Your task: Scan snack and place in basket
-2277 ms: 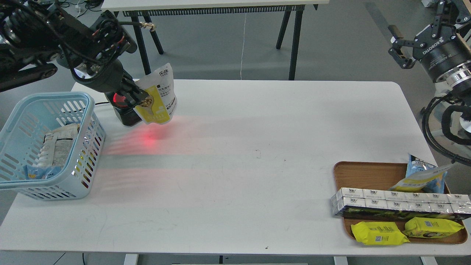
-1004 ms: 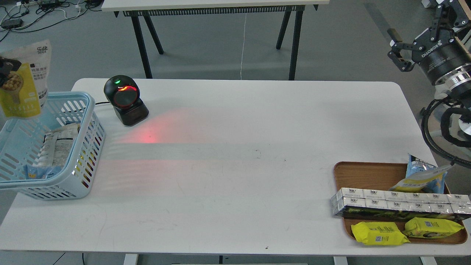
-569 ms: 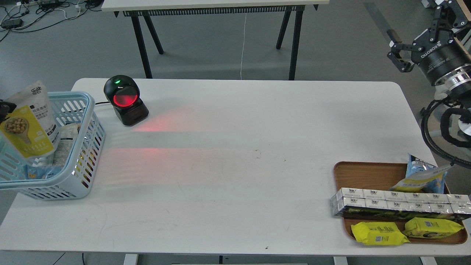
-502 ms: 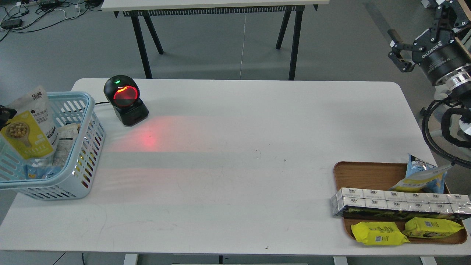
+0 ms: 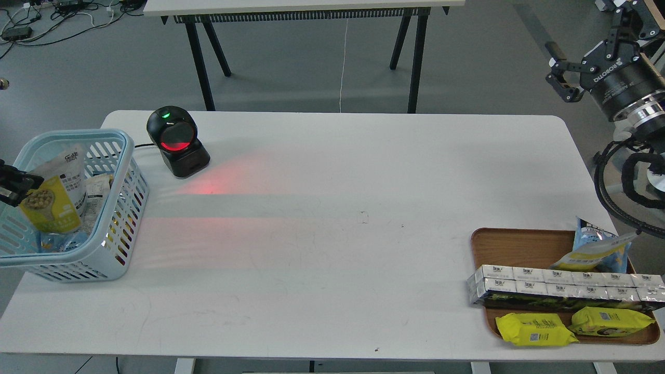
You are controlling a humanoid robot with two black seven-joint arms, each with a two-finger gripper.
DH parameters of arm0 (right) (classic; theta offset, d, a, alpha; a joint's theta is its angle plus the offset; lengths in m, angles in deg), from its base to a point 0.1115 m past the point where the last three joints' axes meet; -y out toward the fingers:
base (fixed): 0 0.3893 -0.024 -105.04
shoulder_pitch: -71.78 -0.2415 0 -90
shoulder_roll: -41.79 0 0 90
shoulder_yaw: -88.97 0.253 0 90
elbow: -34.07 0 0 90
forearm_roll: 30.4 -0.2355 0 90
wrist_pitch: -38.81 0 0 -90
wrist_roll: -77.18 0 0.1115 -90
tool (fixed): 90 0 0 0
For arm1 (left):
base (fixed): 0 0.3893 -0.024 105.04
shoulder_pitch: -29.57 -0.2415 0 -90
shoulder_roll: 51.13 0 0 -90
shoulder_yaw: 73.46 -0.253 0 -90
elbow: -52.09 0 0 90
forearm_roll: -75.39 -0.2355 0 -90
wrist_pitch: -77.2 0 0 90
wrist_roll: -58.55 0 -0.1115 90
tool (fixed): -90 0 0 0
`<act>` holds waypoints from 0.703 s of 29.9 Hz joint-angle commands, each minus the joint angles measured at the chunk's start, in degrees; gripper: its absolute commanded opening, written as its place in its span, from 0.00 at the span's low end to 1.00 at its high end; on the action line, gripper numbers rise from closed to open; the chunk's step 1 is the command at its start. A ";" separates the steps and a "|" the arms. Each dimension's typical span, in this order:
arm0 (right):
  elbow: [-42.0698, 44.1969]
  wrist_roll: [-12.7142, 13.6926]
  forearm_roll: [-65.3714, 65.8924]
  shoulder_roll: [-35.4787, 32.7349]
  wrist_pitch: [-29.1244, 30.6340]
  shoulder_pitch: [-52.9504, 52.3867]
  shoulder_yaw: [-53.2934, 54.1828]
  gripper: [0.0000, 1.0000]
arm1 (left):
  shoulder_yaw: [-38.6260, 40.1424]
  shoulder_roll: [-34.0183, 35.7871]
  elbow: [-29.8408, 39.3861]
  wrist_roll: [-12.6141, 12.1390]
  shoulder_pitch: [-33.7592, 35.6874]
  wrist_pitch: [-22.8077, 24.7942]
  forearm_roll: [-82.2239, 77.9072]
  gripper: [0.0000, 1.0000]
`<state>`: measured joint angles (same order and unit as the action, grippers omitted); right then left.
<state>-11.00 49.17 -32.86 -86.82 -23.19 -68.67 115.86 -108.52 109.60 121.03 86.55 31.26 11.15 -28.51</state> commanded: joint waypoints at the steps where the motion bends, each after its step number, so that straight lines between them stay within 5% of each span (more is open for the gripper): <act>1: -0.01 0.01 0.00 -0.07 0.00 0.00 0.00 0.99 | 1.13 -1.30 -2.14 0.00 -0.02 -0.74 3.08 0.38; 4: -0.10 0.01 0.00 -0.07 0.00 0.00 0.00 0.99 | 4.73 -2.09 -3.90 0.00 -0.02 -0.92 6.86 0.53; 15: -1.24 0.01 0.79 0.02 0.00 -0.61 -0.26 0.99 | 13.00 -9.91 -10.05 0.00 -0.02 -0.57 36.54 0.58; 21: -2.73 0.01 1.05 0.11 0.00 -1.75 -0.35 0.99 | 15.98 -17.64 -11.98 0.00 -0.19 4.05 63.87 0.60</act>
<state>-12.70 49.20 -31.87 -86.75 -23.19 -69.87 115.59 -93.95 95.87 110.29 86.52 31.17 12.68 22.98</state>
